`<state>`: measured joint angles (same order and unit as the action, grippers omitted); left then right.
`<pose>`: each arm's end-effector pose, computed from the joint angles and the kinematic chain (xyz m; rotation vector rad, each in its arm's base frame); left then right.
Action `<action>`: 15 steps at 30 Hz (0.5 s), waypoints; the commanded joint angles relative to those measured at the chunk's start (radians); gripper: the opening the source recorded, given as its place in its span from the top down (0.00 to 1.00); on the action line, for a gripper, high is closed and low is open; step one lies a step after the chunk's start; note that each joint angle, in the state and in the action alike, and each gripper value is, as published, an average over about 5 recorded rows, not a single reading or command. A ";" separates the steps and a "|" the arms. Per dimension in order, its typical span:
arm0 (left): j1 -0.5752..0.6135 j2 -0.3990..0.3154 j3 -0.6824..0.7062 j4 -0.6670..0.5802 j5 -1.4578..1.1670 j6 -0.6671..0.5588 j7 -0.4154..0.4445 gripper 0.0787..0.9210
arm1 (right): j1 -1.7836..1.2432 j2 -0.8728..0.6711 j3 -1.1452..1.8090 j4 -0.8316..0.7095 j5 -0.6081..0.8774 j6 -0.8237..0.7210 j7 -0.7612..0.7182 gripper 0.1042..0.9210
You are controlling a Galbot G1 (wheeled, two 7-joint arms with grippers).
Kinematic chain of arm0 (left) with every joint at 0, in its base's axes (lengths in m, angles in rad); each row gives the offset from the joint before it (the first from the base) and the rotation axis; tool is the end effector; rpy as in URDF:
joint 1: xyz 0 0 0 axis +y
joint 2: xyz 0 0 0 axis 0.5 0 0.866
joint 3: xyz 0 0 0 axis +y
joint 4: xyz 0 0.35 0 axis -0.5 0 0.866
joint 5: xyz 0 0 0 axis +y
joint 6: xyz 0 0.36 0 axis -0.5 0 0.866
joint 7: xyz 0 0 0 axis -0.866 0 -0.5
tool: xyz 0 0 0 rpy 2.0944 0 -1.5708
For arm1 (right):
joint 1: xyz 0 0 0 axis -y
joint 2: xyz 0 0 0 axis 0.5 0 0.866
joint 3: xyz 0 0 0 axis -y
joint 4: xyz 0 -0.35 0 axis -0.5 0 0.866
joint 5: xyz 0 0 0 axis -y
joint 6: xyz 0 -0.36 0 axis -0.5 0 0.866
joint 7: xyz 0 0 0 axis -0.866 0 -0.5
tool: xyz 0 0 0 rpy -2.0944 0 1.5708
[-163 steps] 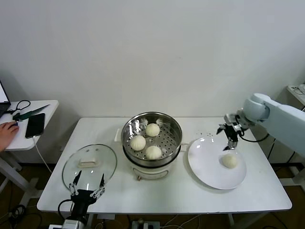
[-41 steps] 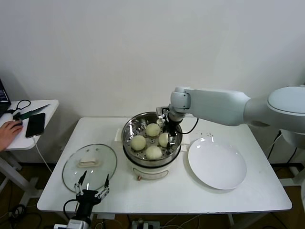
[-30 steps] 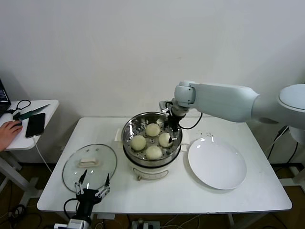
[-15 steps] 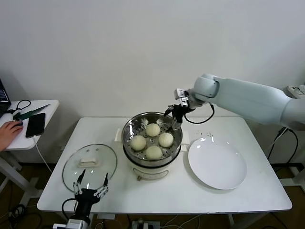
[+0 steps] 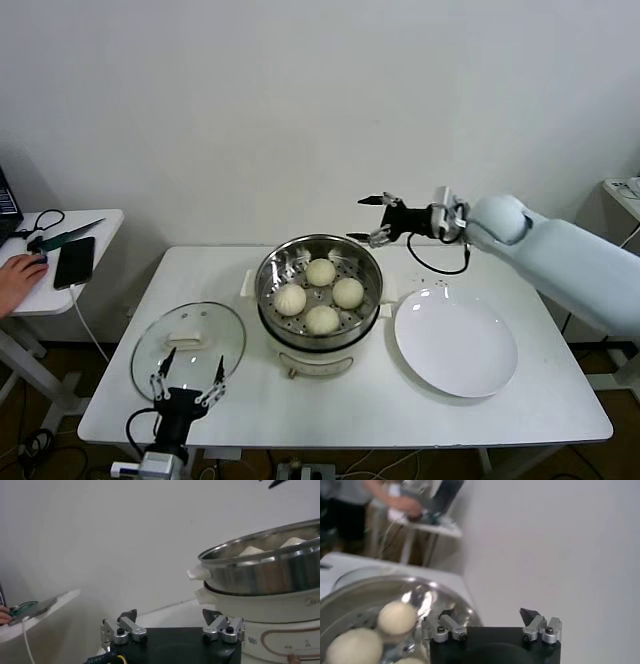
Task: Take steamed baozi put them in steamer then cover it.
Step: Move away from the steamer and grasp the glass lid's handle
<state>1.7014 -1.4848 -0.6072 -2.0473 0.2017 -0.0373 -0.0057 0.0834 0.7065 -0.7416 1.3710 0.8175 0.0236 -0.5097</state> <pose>0.1423 0.0425 -0.3383 0.0100 -2.9657 -0.4778 0.5243 -0.1021 -0.1296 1.4457 -2.6042 0.7344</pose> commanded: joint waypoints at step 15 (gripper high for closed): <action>-0.032 0.021 -0.033 -0.029 0.619 0.077 -0.005 0.12 | -1.190 0.144 1.236 0.331 -0.236 -0.019 0.275 0.12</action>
<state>1.6842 -1.4756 -0.6210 -2.0749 0.4034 0.0090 -0.0121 -0.6562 0.7337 0.0512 1.5840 0.6777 0.0216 -0.3197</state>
